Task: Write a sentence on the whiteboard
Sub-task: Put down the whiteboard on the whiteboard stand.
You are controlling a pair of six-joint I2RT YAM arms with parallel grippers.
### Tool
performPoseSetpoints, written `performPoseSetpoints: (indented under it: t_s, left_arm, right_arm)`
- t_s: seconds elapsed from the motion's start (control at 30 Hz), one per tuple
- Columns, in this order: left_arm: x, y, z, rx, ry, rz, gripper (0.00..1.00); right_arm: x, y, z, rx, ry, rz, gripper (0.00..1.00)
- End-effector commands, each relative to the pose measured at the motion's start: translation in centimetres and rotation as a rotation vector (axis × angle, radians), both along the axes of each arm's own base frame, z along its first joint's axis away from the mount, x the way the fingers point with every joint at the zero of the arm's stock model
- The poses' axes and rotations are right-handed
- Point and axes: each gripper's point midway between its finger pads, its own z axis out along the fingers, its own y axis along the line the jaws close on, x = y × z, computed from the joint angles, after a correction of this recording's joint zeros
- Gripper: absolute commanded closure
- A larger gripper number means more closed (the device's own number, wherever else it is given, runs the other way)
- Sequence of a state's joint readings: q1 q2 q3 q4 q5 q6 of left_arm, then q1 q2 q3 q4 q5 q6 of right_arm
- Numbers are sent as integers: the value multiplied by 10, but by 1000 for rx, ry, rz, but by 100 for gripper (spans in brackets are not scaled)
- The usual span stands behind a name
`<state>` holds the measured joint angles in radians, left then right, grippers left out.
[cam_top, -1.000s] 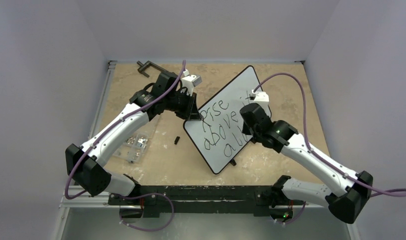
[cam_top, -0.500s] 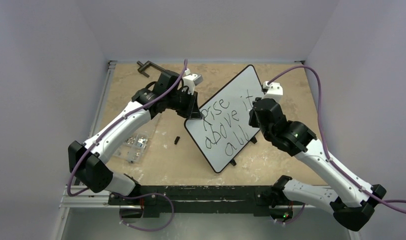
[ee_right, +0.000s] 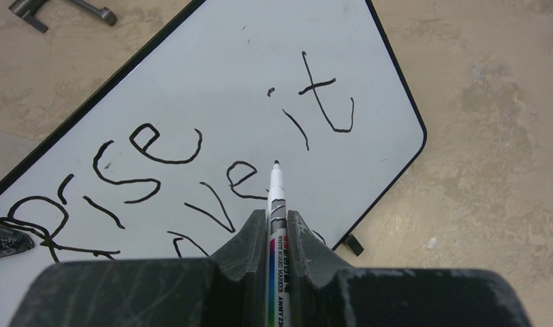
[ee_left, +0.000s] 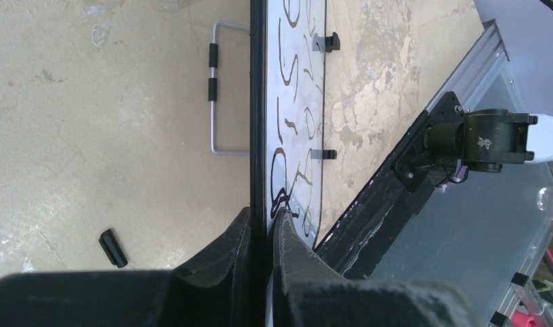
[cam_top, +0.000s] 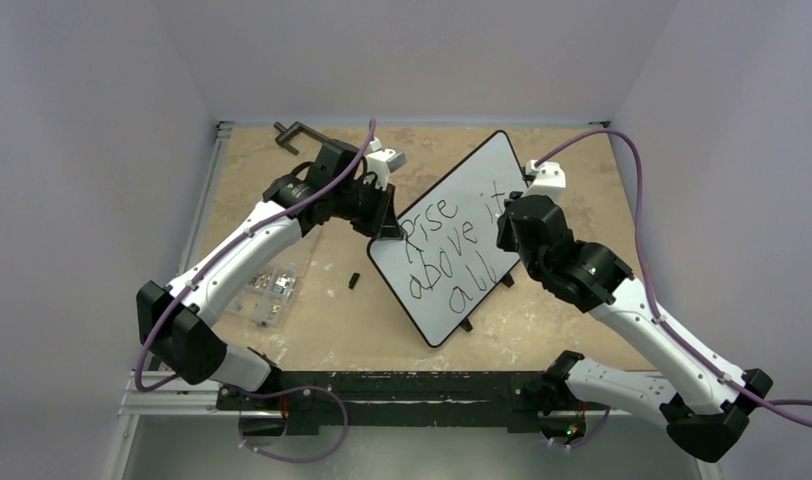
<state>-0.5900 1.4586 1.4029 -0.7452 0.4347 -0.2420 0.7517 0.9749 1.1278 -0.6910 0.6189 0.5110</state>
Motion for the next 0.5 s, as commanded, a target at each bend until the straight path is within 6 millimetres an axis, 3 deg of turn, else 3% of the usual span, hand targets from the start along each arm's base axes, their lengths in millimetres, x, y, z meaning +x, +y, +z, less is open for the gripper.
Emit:
performPoseSetpoints:
  t_s: [0.0,0.2,0.37,0.47]
  left_arm:
    - [-20,40,-56,254,53,-54,95]
    - [-20,43,-69,283,80,-58,86]
    - [-19,50,-75,316,71,-41,71]
    - [-19,51,-75,319,65,-37,69]
  right_arm:
    - [7,-3,29,37,-89,-25,100]
    - [8,-8,36,43,-120,-39,100]
    - [8,-11,37,39,-127,-48,100]
    - [9,-11,36,42,-127,-48,100]
